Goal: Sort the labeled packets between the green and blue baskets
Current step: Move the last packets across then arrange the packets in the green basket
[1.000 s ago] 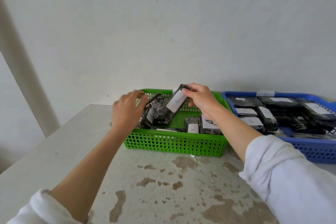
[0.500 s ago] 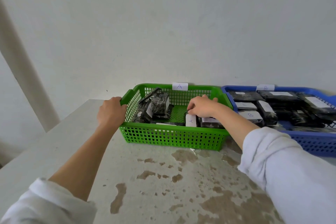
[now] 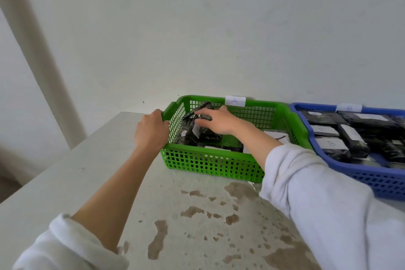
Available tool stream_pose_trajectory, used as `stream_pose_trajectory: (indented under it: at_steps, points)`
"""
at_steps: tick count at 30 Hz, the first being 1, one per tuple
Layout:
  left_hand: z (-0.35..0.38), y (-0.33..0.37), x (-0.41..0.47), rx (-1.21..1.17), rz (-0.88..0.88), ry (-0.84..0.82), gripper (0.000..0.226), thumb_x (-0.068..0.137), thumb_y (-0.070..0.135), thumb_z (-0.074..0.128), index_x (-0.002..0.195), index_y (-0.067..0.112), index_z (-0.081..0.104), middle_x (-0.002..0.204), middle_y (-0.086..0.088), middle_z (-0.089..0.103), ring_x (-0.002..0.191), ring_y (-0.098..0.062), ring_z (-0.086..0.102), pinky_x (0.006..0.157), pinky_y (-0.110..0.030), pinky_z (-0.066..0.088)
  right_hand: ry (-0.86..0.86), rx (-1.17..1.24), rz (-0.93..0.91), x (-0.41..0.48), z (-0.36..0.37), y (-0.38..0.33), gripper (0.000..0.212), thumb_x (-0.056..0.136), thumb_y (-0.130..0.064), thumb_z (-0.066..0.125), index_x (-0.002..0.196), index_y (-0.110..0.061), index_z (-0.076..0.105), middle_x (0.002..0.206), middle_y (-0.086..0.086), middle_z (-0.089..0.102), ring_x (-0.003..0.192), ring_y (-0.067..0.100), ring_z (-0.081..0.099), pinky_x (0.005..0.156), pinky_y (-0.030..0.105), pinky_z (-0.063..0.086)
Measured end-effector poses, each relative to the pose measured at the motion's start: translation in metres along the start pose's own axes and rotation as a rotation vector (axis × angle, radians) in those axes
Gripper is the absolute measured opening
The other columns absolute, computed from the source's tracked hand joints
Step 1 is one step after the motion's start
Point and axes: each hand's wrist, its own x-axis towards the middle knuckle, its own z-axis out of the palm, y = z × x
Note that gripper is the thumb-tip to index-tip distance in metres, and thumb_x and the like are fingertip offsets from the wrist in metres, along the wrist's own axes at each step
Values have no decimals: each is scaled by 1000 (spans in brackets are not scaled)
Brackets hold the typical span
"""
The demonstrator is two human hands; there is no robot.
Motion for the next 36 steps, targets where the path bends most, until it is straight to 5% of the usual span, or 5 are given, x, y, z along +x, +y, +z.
stream_pose_trajectory:
  at_steps: [11,19,28,32,36]
  points:
    - [-8,19,-2,226,263,167,37,94,36,44,124,17,55,123,-5,58,117,-27,46,93,-43,36,243,307,30,-26,-30,33,16,92,-16,53,104,-23,46,111,5,49,71,17,58,57,31,53]
    - [4,108,7,-836,-210,-538,61,83,57,56,128,17,50,118,-7,58,83,-20,68,63,-28,60,307,439,-59,-77,-62,63,49,77,-19,74,118,-21,47,123,-4,51,116,14,48,92,30,41]
    - [31,134,4,-1223,-110,-641,42,85,15,67,123,4,53,111,-14,64,85,-19,67,72,-22,58,193,508,2,-94,-79,91,32,85,-40,63,104,-25,43,115,8,62,98,22,61,91,43,45]
    - [47,141,14,-1016,-3,-693,37,84,22,67,119,13,58,102,-10,67,94,-23,64,86,-34,55,223,388,79,-79,-85,105,48,82,-31,70,115,-27,35,108,11,58,92,25,60,74,35,48]
    - [59,122,37,-151,274,-427,48,86,50,56,107,8,64,100,-8,66,91,-23,62,82,-35,51,315,175,44,-53,-84,116,60,81,-19,71,128,-27,33,109,11,59,84,22,58,62,29,45]
